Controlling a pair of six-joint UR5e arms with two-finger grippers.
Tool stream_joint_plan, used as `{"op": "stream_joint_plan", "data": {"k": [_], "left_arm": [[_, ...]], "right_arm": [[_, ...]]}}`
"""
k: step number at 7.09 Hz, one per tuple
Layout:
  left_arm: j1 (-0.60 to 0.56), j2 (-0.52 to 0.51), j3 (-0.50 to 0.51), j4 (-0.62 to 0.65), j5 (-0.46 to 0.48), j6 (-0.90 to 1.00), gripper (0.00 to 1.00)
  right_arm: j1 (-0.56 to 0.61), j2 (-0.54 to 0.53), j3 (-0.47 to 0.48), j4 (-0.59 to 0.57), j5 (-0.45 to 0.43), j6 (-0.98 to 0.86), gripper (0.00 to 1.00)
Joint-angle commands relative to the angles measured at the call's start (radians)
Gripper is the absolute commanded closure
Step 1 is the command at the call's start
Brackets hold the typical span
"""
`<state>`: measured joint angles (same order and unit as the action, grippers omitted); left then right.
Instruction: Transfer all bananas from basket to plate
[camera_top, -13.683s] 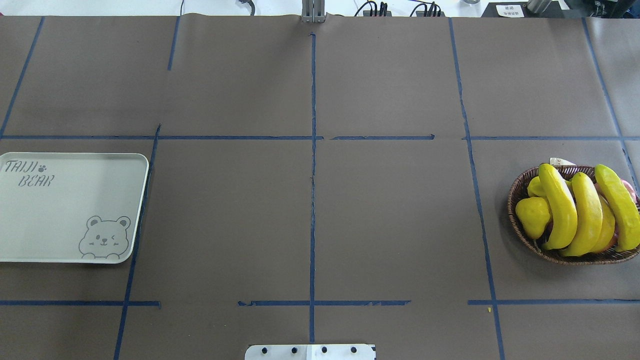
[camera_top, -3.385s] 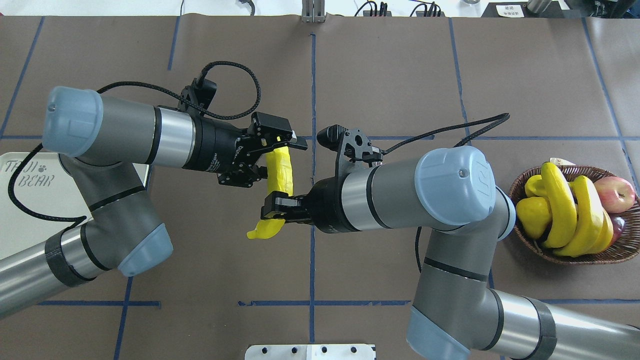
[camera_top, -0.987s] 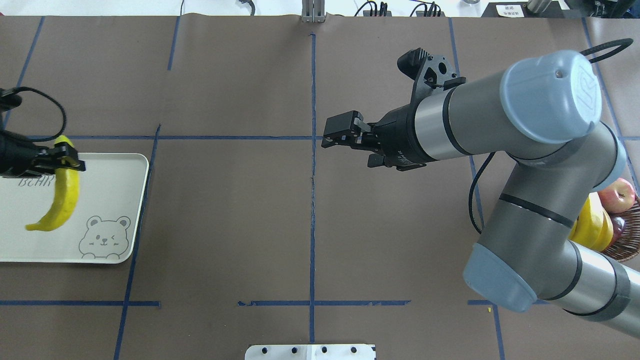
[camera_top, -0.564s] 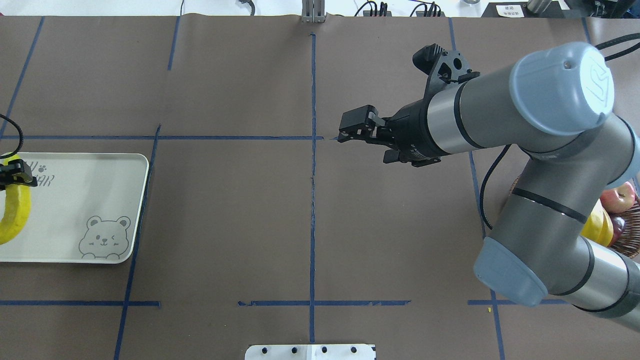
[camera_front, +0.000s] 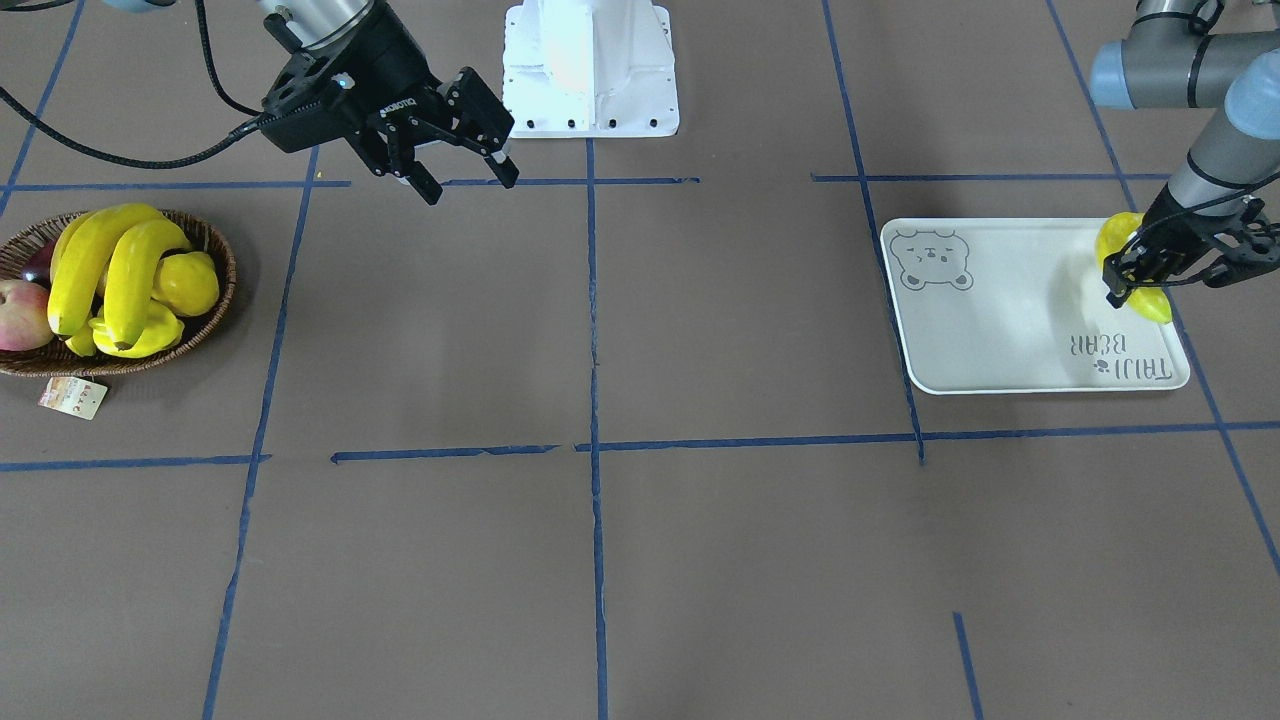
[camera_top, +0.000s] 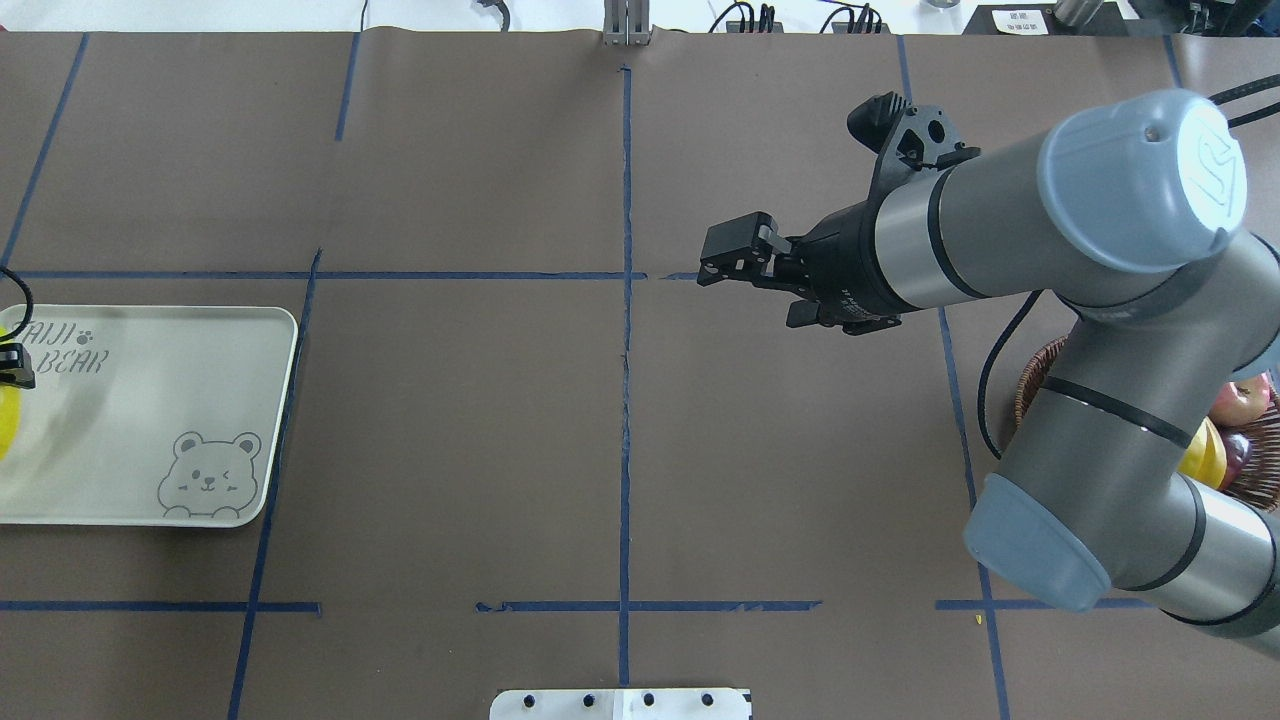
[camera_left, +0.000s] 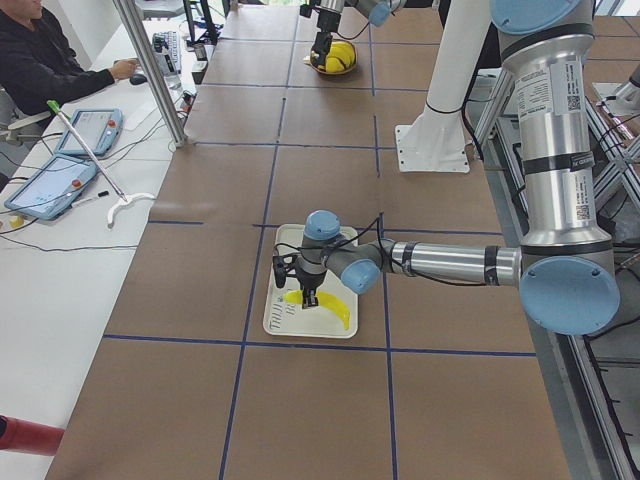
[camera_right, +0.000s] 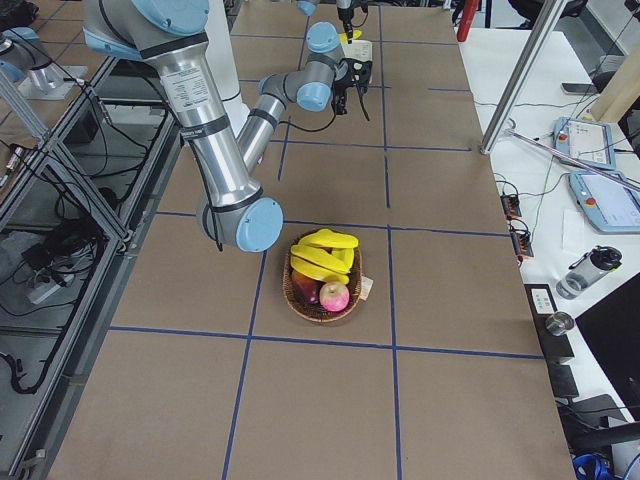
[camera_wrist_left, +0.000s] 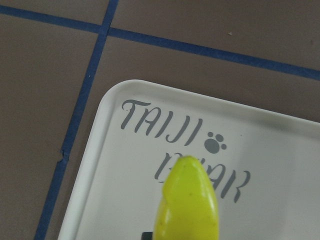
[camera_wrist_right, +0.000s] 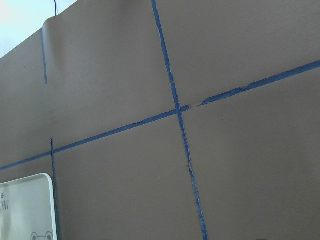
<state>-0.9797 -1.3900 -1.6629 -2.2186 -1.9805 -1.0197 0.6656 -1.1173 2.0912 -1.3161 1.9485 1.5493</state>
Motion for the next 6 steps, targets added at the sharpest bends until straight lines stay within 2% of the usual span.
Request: {"op": "stream_joint_plan", "data": {"k": [1,3,4,5,6], "left_arm": [[0.003,-0.024,0.022,-0.024,0.008,-0.008,1.0],[0.004,-0.052,0.017,-0.023,0.0,-0.058,1.0],[0.004,-0.061,0.028,-0.023,0.002,-0.065,0.92],[0.004,-0.061,0.038,-0.026,0.002,-0.05,0.03],[0.003,-0.061,0.04,-0.026,0.003,-0.049,0.01]], "right_arm": [[0.002,-0.001,0.004,0.0,0.001,0.0,0.0],[0.002,-0.002,0.009,0.0,0.001,0.0,0.0],[0.003,-0.013,0.022,0.0,0.001,0.0,0.0],[0.005,-0.024,0.038,0.0,0.001,0.0,0.0],[0.005,-0.024,0.038,0.0,0.001,0.0,0.0]]}}
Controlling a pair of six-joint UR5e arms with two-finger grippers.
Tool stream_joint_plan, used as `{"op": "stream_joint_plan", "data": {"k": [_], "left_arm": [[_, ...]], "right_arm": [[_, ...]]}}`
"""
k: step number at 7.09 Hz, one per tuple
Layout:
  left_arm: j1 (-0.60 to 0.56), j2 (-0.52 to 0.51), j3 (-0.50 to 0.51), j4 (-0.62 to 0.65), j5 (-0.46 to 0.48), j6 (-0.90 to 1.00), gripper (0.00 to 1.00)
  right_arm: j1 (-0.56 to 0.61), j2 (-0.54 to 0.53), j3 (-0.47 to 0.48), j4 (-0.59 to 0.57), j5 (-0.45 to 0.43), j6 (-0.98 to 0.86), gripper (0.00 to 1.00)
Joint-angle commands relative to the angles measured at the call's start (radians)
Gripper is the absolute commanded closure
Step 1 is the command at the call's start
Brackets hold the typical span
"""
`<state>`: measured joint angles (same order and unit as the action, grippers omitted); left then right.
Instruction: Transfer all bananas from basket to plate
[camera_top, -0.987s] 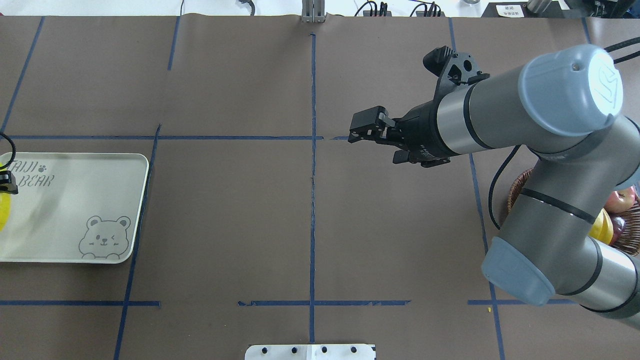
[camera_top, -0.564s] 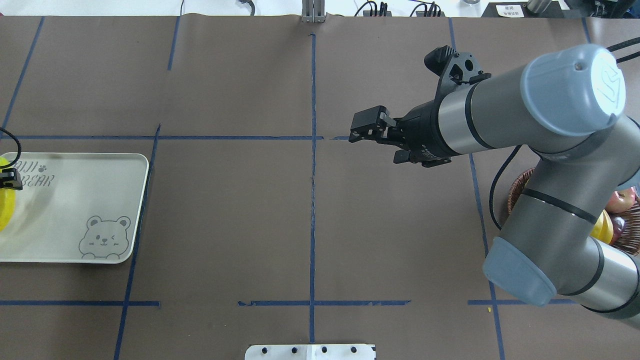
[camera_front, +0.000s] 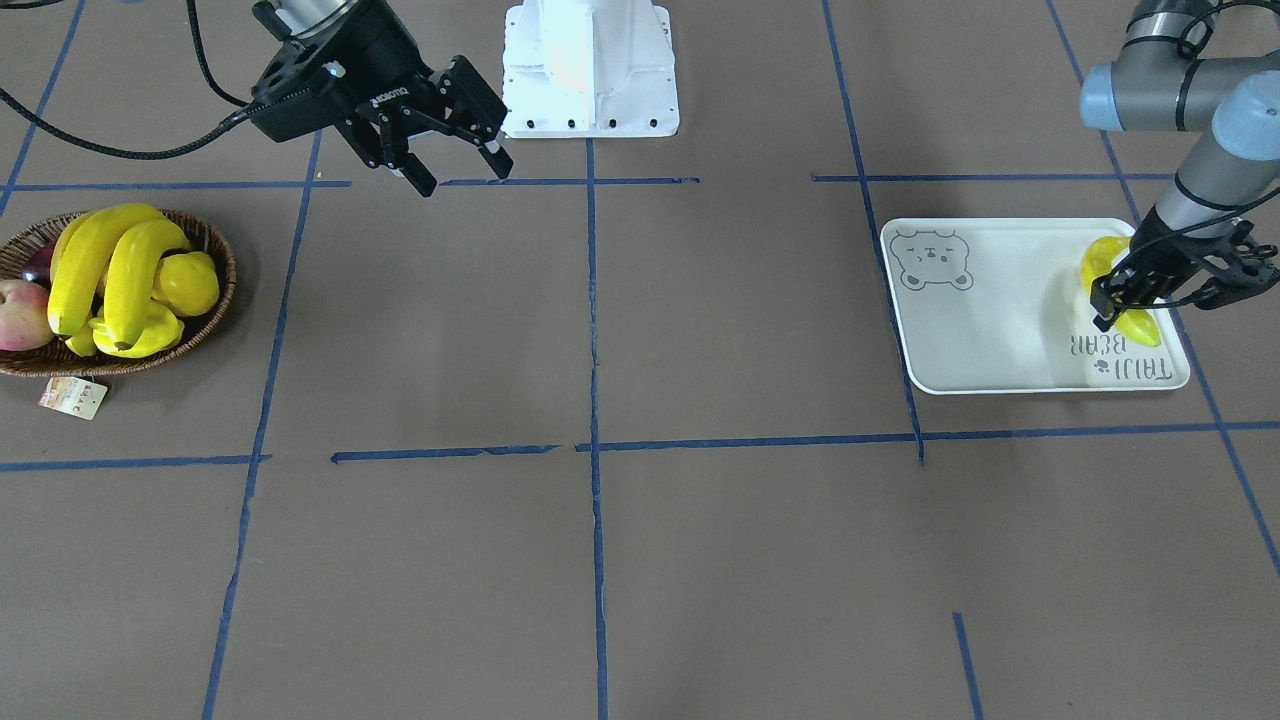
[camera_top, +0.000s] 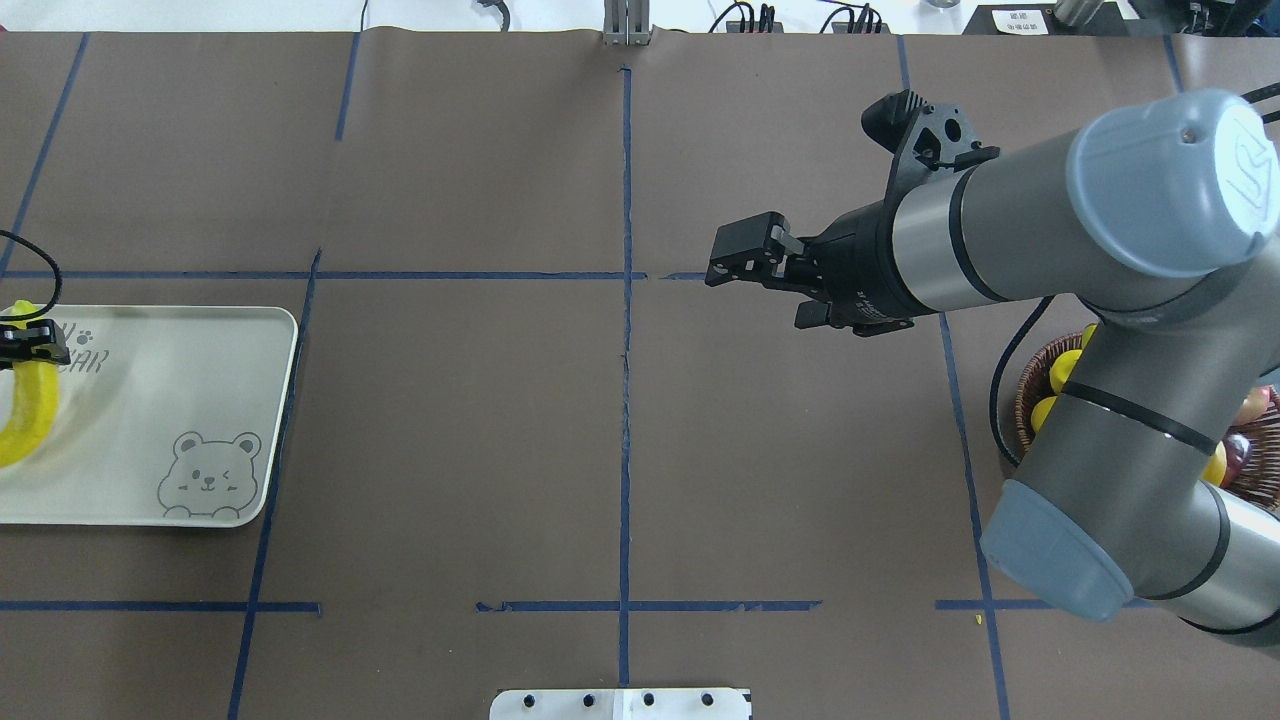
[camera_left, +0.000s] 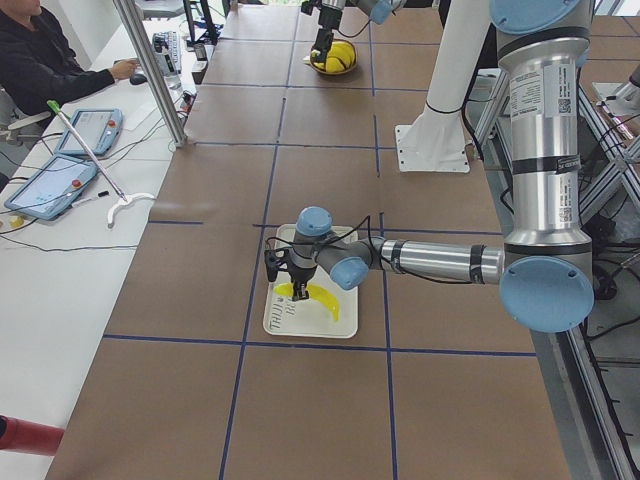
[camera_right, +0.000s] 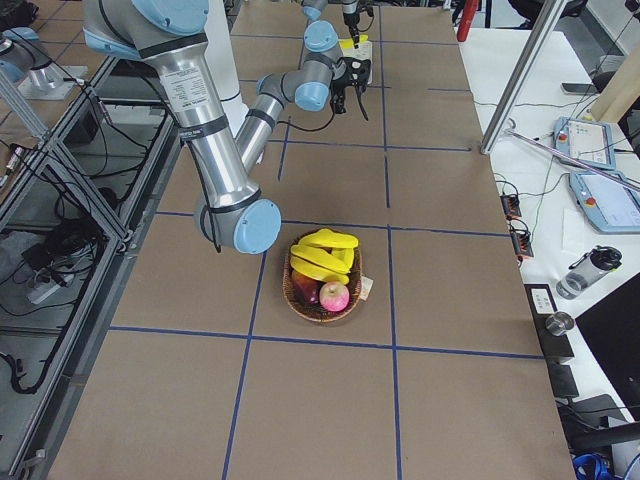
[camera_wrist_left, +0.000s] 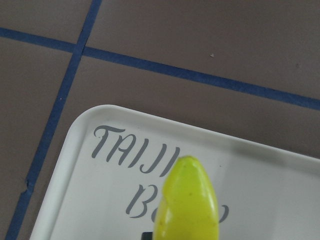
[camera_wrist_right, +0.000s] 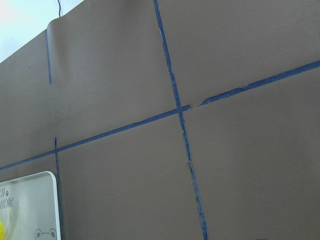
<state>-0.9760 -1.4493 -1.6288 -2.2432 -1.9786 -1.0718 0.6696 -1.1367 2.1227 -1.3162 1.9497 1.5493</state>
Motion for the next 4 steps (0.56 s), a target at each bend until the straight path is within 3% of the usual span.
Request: {"op": "stream_joint_plan", "data": {"k": [1,3,4], "left_arm": [[-0.003,-0.002,0.0,-0.003,-0.002,0.004,0.01],[-0.018,0.004,-0.064,0.008,-0.069,0.018,0.01],[-0.099,0.003,-0.113,0.026,-0.118,0.018,0.01]], "right_arm": [[0.001,-0.015,0.006,0.0,0.0,0.0,0.0],[0.048,-0.061,0.017,-0.002,0.035,-0.005,0.0],[0.073,-0.137,0.043,-0.002,0.066,-0.074,0.0]]}}
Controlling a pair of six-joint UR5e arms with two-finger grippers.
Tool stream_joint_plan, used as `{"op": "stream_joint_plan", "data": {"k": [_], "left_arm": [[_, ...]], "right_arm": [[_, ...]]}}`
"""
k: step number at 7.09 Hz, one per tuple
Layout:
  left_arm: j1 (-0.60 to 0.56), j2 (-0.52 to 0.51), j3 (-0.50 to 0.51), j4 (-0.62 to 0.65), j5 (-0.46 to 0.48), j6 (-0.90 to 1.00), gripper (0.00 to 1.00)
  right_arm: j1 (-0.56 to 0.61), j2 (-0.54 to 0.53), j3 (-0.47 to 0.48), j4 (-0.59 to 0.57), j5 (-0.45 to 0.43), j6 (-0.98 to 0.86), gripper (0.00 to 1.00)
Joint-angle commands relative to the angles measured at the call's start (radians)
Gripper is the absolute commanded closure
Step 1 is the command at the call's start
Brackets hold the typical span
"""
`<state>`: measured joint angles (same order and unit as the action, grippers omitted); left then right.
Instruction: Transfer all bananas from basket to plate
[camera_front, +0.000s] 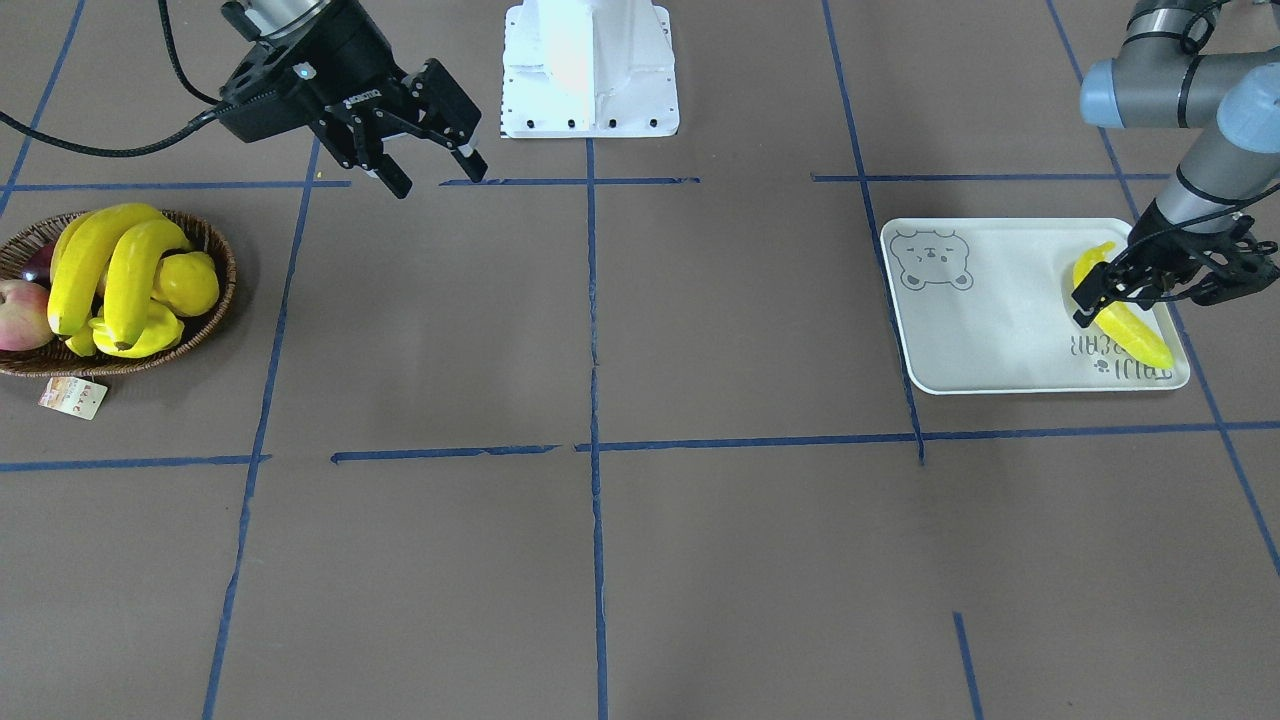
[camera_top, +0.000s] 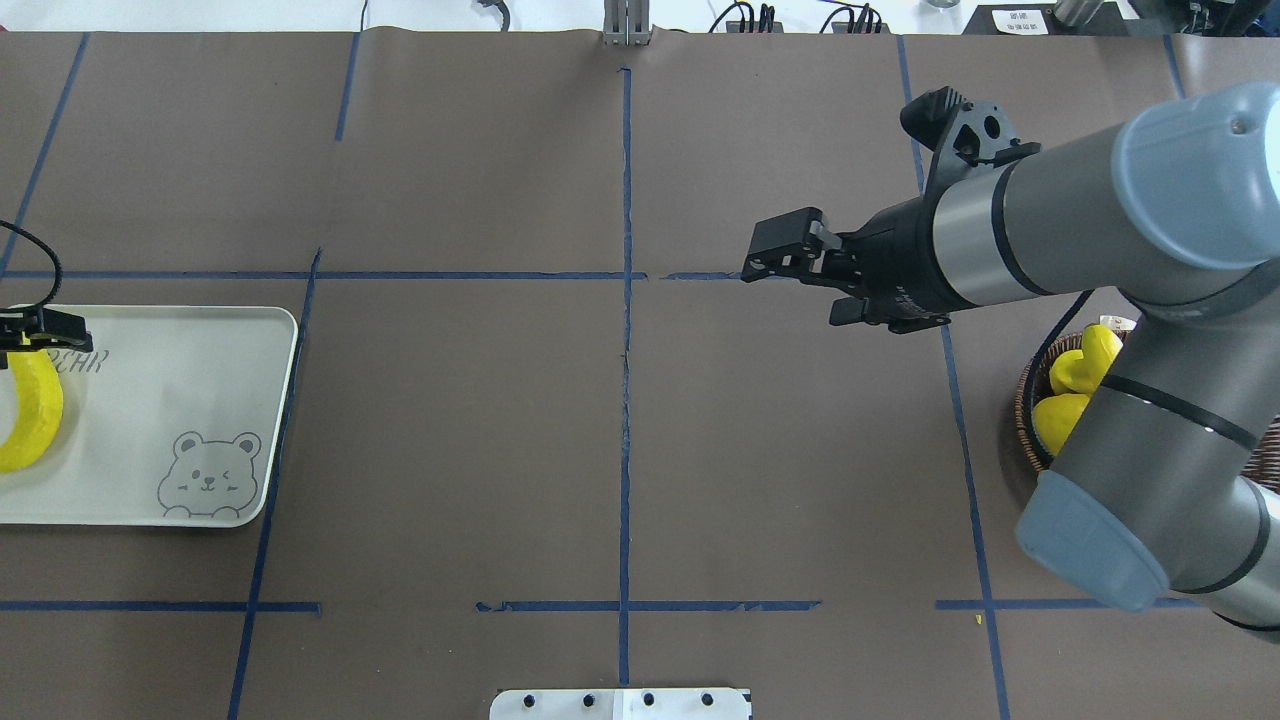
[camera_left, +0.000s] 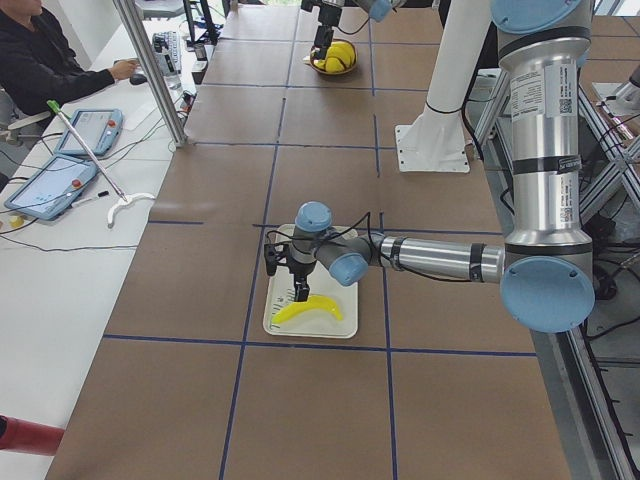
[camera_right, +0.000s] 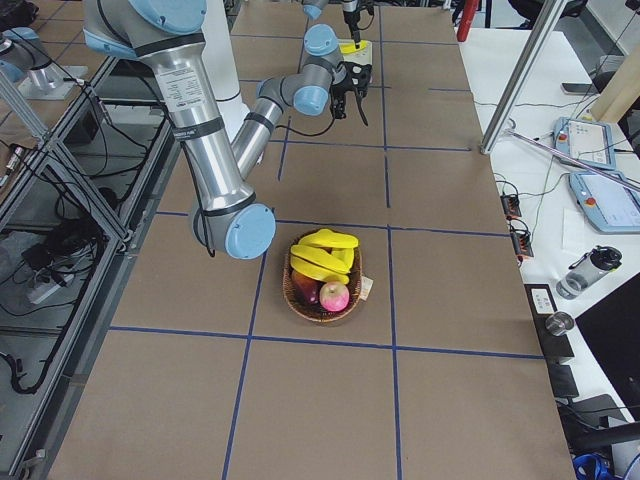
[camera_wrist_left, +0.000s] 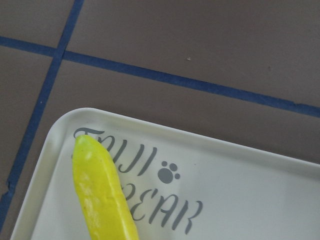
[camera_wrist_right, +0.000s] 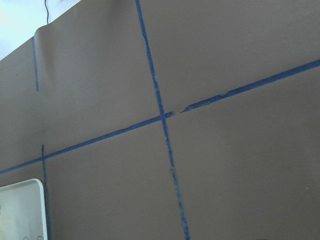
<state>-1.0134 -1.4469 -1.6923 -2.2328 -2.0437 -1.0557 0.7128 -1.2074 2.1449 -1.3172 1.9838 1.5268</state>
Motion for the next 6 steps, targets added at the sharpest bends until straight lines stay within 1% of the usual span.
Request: {"op": "stream_joint_plan", "data": {"k": [1,2,3,4,6], "left_arm": [[-0.08,-0.007,-0.108,0.065,-0.093,0.002,0.01],[-0.079,-0.03,-0.119,0.088,-0.09,-0.004,0.01],[-0.077,-0.038,-0.119,0.088,-0.09,-0.013,0.01],[-0.074,-0.038,-0.119,0.088,-0.09,-0.014,0.01],[-0.073,-0.046,-0.119,0.088,-0.09,-0.015,0.01]], "right_arm": [[0.04,-0.213,0.07,-0.001,0.038,-0.197,0.0],[0.053,-0.338,0.117,-0.001,0.038,-0.311,0.0],[0.062,-0.419,0.131,-0.001,0.038,-0.353,0.0],[0.063,-0.476,0.133,-0.014,0.029,-0.388,0.0],[0.102,-0.575,0.132,-0.019,0.029,-0.532,0.01]]}}
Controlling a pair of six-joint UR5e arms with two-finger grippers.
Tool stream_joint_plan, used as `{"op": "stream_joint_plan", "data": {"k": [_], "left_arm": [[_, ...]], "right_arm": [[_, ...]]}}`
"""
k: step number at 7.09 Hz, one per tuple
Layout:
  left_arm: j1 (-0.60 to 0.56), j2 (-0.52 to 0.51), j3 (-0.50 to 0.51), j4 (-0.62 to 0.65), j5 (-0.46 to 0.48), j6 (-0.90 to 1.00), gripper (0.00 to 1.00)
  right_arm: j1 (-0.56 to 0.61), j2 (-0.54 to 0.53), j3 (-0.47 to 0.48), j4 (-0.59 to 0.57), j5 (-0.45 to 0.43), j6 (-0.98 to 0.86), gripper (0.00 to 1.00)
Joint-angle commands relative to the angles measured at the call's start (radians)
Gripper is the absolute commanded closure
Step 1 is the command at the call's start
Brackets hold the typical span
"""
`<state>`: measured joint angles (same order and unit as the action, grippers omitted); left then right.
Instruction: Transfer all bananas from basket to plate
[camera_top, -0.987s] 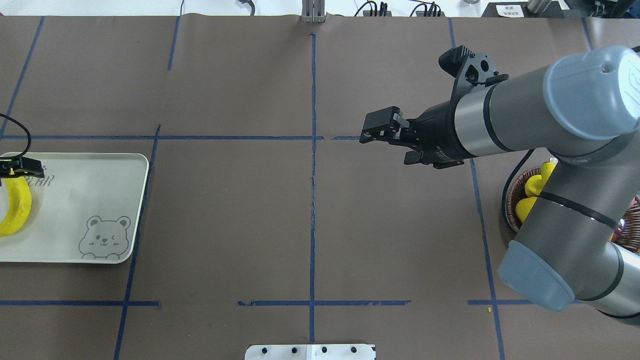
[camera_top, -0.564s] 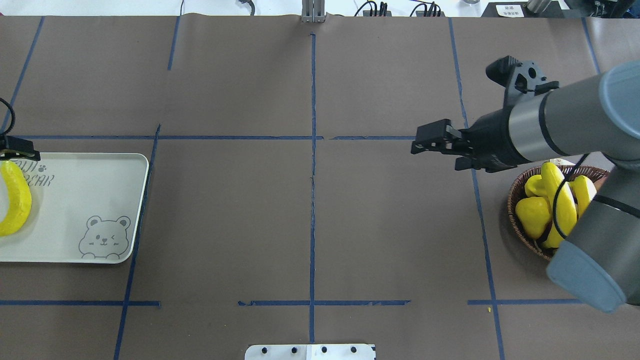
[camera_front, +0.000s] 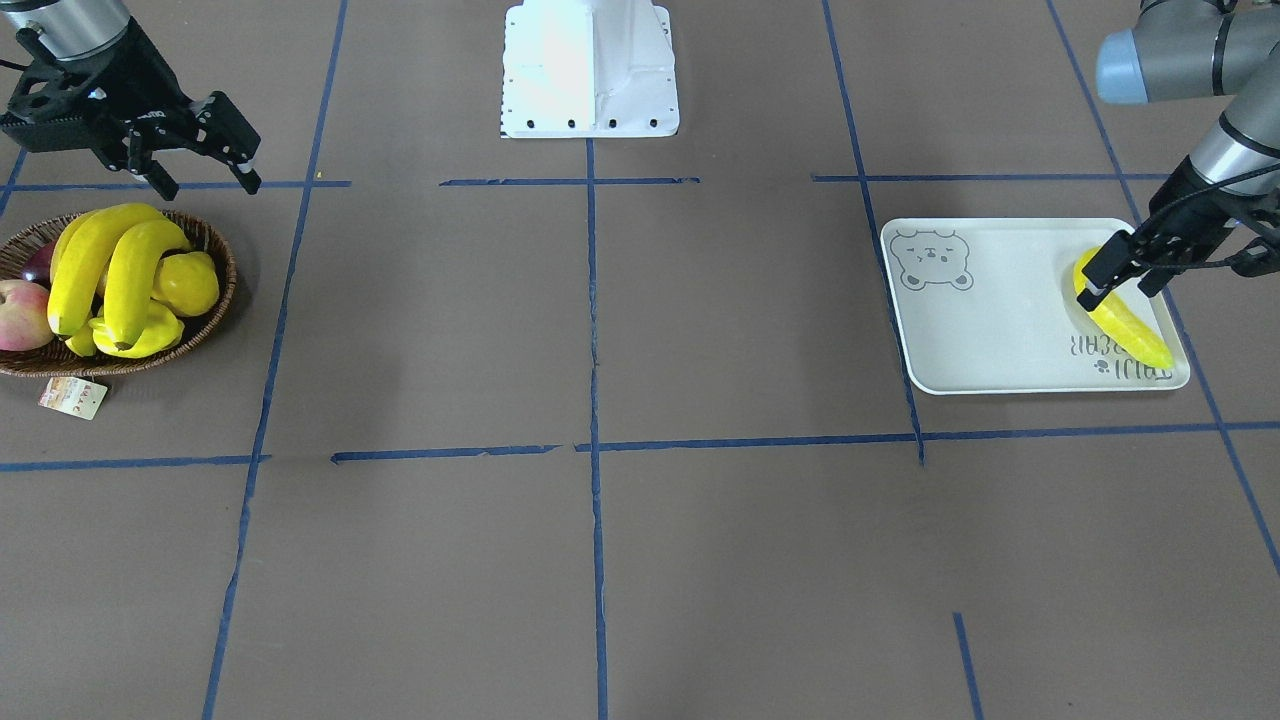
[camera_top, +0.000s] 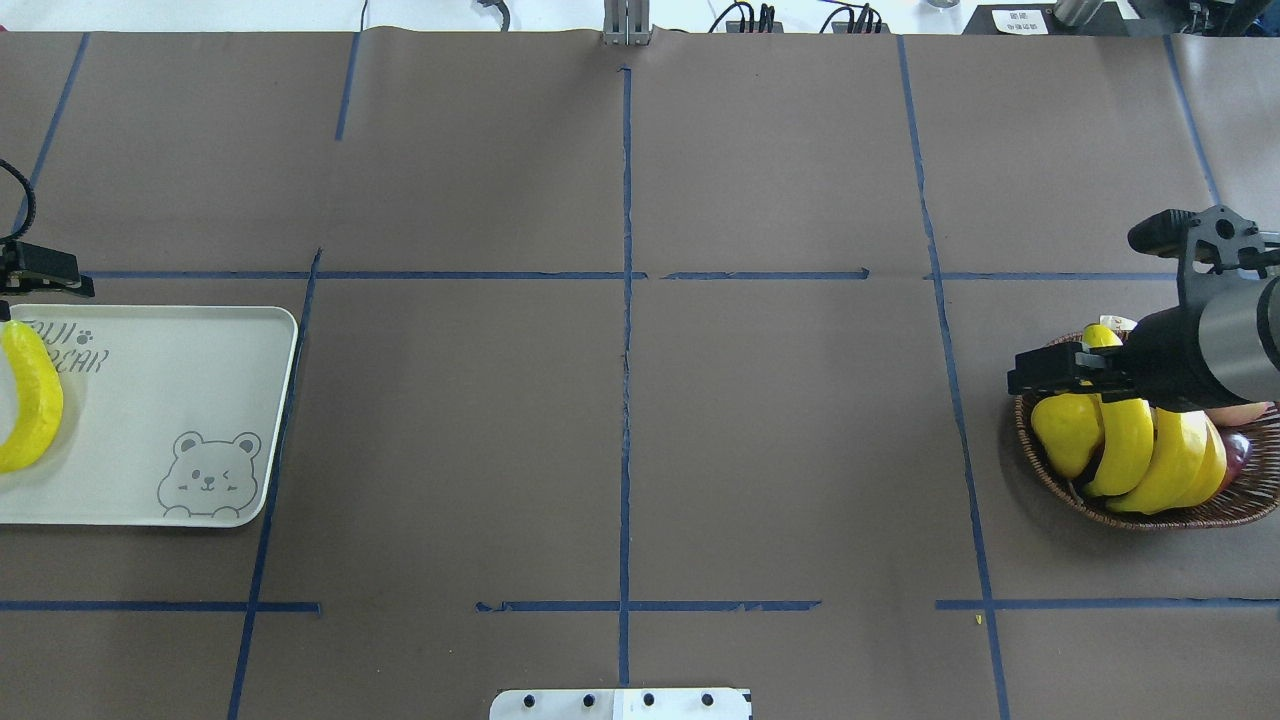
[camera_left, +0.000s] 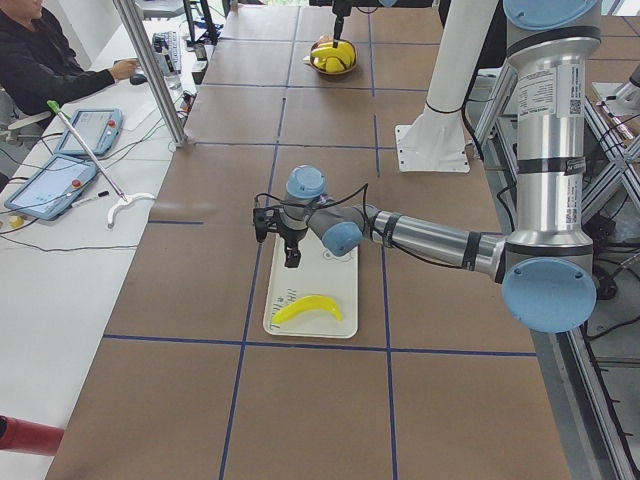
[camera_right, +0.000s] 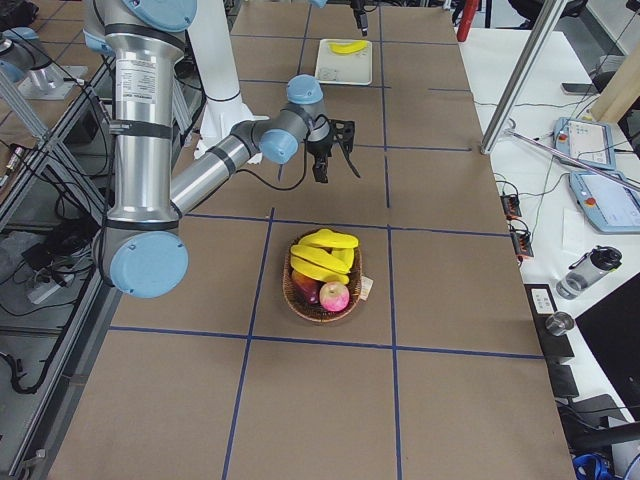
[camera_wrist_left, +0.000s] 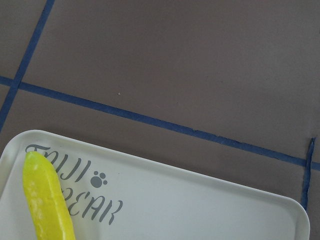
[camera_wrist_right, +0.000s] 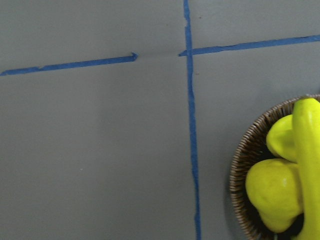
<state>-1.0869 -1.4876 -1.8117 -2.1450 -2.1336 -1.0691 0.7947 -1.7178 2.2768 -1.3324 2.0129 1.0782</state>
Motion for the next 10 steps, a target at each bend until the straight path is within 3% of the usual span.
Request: {"op": "stream_joint_plan", "data": {"k": [1,2,4,5,10], "left_arm": [[0.002,-0.006,0.002,0.001,0.0,-0.002,0.01],[0.002,-0.01,0.006,0.001,0.001,-0.002,0.01],[0.004,-0.019,0.012,0.001,0.001,-0.002,0.01],[0.004,-0.02,0.014,0.001,0.001,-0.002,0.01],[0.004,-0.023,0.015,0.001,0.001,-0.002,0.01]], "right_arm": [[0.018,-0.092,-0.019,-0.004,-0.002,-0.122,0.01],[0.015,-0.095,-0.049,0.001,-0.003,-0.138,0.01],[0.012,-0.083,-0.111,0.01,0.0,-0.171,0.19],[0.012,-0.083,-0.123,0.009,0.004,-0.22,0.22],[0.008,-0.071,-0.177,0.009,0.004,-0.227,0.22]]}}
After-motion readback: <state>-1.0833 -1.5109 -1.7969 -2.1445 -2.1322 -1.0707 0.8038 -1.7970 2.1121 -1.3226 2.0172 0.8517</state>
